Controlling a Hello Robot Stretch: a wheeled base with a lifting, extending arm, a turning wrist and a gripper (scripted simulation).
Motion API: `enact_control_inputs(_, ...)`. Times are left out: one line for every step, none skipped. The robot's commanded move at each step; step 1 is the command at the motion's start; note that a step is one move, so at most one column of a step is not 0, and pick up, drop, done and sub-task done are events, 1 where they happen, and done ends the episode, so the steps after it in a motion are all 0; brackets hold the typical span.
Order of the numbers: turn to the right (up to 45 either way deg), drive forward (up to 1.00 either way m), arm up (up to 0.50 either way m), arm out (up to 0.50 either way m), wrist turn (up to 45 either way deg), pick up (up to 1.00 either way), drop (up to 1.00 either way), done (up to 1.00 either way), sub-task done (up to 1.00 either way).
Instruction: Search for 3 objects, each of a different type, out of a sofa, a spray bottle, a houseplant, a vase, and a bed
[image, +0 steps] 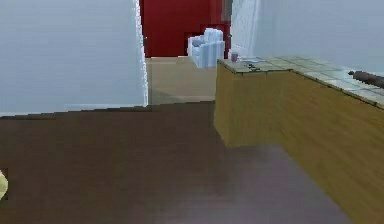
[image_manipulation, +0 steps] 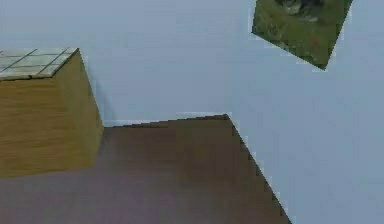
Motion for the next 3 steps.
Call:
enact_control_inputs(0.0, 1.0, 0.0, 0.0, 0.0, 0.0, 0.0, 0.0, 0.0)
enact_control_inputs(0.0, 1.0, 0.0, 0.0, 0.0, 0.0, 0.0, 0.0, 0.0)
enact_control_inputs(0.0, 1.0, 0.0, 0.0, 0.0, 0.0, 0.0, 0.0, 0.0)
